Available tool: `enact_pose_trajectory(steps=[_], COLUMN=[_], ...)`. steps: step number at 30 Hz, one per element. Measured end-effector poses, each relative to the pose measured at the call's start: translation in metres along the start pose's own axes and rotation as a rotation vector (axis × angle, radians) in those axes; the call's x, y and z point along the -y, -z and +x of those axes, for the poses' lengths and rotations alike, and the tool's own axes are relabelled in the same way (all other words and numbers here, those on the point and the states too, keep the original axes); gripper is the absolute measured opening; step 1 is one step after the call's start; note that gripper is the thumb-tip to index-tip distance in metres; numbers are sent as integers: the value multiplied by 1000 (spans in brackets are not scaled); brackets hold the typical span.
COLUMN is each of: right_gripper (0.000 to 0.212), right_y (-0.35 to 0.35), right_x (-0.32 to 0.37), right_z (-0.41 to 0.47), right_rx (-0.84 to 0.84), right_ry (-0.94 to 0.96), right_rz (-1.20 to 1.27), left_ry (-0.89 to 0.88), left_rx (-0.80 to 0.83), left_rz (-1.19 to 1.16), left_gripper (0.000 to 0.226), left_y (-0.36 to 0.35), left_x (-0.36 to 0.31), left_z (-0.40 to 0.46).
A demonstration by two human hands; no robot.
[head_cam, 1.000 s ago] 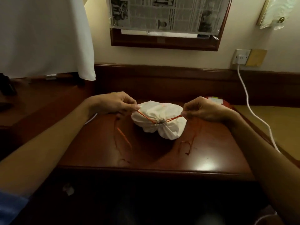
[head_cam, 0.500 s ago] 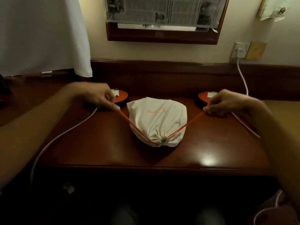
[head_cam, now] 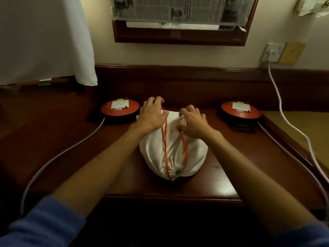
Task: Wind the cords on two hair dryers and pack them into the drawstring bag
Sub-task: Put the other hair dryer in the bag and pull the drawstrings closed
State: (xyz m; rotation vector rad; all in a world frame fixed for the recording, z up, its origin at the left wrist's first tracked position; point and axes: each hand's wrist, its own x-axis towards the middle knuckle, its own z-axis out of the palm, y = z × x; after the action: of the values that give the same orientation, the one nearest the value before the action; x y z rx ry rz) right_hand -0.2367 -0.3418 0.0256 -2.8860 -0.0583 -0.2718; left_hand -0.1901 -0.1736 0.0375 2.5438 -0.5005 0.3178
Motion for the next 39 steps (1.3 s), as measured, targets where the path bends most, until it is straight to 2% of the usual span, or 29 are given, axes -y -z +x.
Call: enact_pose_trajectory(steps=[2,5,10,13,17,22,25,30,36,39], right_gripper=[57,66,73,75,70,62,64,70,63,66], right_y=[-19,-45,-63,-56,-44,-41,-49,-63,-64,-58], right_x=[-6,-11,-22,-26,-33,-35,-37,-28,-39,-44], right_z=[-14,-28,-23,-11,11,34,41,57,60,44], right_rx=[-60,19,-19,26,56,6,12,93,124,80], right_ry=[-99,-153,-135,-97,-12,75,84,121,66,9], right_rz=[156,203,75,-49,-134,-55,-110,-280,-128,34], left_ry=[95,129,57,56,90,90,81,88,70,72], left_rx=[14,208,170,200,213,188,179,278,269,206], left_rz=[-26,49,212,269,247,240,258,233,266,136], left_gripper=[58,74,81,82,82,84,84,84,84,77], left_y=[-19,-47,-65,-64,-63,-56,-52,-61,-59,-53], left_x=[1,3,10,7,2,9,15,20,32,30], left_z=[-20,-41,-41,-37,-33,-25,-13,-10,1,-2])
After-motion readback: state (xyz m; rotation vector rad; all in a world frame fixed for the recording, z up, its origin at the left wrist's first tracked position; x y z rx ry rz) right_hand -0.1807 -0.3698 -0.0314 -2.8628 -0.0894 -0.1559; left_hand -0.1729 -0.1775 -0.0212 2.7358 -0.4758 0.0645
